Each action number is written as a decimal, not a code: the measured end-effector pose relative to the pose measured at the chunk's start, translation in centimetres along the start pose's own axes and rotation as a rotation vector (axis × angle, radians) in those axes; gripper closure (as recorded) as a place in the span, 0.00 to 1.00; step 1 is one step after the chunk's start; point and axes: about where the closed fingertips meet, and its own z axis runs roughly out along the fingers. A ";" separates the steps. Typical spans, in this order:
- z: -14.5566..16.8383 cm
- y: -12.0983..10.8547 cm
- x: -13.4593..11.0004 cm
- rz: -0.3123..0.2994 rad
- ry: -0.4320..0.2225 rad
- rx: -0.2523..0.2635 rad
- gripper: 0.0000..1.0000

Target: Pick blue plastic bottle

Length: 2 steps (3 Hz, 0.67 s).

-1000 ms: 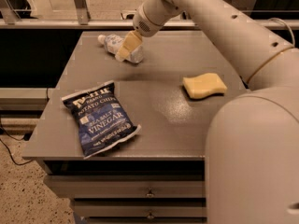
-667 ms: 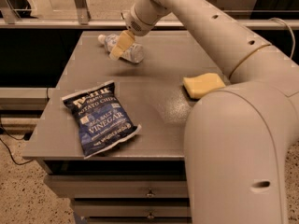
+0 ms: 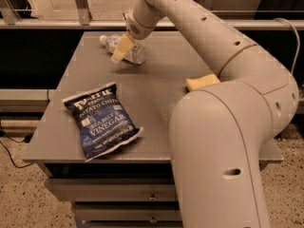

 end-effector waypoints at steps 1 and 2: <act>0.8 0.0 0.9 0.030 0.037 -0.011 0.00; 1.4 0.1 1.5 0.046 0.055 -0.024 0.24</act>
Offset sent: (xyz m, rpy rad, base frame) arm 0.0005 -0.0105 -0.0206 -0.0251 0.0793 -0.0443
